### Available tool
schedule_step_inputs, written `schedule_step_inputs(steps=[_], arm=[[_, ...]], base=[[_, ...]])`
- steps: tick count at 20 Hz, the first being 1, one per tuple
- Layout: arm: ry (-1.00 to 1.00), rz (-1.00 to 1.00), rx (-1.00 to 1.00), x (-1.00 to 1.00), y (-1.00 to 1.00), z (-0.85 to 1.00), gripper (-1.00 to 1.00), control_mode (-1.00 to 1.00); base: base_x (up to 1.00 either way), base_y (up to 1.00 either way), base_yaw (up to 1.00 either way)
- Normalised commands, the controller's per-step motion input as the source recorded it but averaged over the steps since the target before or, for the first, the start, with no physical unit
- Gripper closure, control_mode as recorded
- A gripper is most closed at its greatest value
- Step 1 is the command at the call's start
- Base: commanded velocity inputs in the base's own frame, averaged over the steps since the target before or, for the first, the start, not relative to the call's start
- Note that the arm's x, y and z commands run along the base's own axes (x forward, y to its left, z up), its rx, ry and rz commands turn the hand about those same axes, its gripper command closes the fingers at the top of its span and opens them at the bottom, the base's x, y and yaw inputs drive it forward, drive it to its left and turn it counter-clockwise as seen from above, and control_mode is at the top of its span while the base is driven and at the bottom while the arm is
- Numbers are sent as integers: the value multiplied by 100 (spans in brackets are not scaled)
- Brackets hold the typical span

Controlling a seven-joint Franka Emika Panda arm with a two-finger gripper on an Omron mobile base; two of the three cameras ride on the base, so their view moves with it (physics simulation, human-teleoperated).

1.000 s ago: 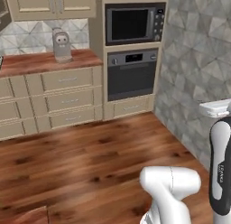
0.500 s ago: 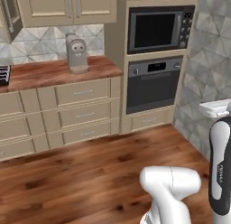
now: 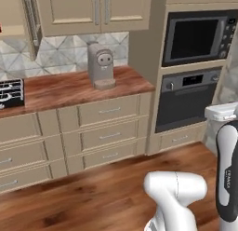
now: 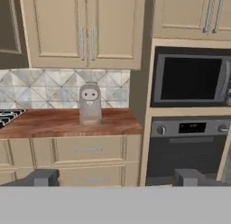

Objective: Open the cabinet directly in front. Then move the beer and the mug to the dining counter with the jar on it.

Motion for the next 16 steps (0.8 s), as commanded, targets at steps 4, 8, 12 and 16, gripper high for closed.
schedule_step_inputs(steps=[4, 8, 12, 16], arm=[[0, 0, 0, 0, 0, 0, -100, 100], [0, 0, 0, 0, 0, 0, -100, 100], [0, 0, 0, 0, 0, 0, -100, 100], [0, 0, 0, 0, 0, 0, -100, 100]], base=[[14, 100, 0], [0, 100, 0], [2, 100, 0], [50, 100, 0]])
